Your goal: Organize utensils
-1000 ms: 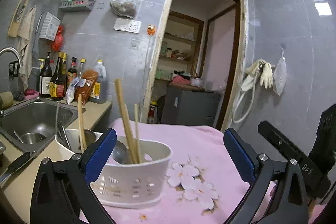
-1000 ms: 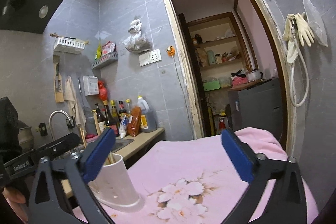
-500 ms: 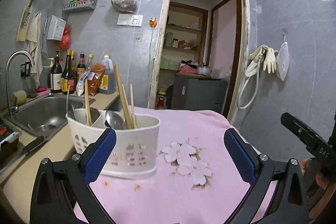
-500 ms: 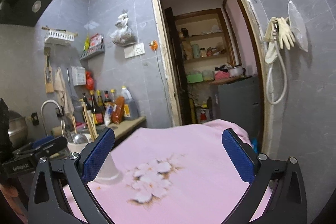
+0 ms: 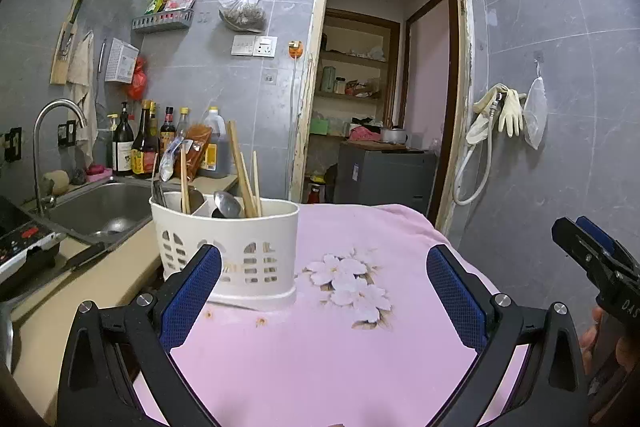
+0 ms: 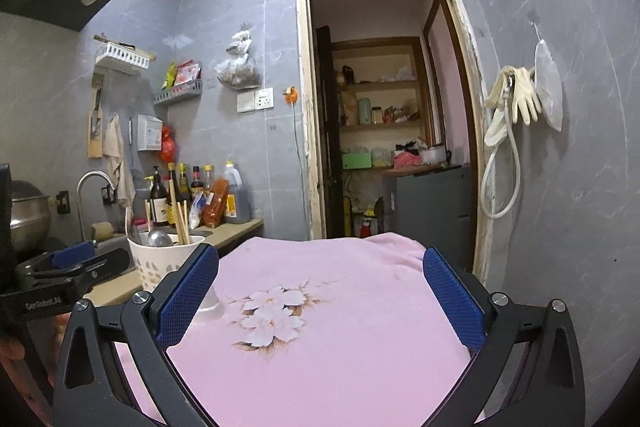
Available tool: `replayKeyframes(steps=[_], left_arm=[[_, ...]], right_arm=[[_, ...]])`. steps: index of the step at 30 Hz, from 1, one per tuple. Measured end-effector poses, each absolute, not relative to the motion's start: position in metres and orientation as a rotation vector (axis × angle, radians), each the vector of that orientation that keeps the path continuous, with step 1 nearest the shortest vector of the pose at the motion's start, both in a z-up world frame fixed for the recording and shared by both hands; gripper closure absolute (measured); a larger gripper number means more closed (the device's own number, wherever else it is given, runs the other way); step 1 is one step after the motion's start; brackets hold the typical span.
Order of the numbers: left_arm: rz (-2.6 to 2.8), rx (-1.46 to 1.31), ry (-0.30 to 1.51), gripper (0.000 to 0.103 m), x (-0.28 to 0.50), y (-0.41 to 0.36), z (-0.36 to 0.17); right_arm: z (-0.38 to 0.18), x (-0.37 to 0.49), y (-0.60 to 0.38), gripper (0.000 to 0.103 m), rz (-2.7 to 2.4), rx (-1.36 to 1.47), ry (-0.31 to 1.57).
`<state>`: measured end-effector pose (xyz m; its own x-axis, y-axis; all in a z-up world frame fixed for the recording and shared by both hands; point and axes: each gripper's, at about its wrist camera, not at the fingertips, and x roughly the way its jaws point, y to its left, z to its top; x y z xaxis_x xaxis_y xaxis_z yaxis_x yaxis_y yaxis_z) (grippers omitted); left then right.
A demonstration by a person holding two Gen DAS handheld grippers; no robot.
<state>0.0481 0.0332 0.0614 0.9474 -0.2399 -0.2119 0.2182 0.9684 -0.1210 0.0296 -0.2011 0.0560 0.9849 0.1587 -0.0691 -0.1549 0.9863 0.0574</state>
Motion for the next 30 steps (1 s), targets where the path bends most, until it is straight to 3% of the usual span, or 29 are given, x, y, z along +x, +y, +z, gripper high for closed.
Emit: replayKeyframes(steps=[30], left_arm=[[-0.185,-0.087,0.253,0.002,0.017,0.037,0.022]], right_arm=[[0.020,0.008,-0.202,0.000,0.104,0.051,0.144]])
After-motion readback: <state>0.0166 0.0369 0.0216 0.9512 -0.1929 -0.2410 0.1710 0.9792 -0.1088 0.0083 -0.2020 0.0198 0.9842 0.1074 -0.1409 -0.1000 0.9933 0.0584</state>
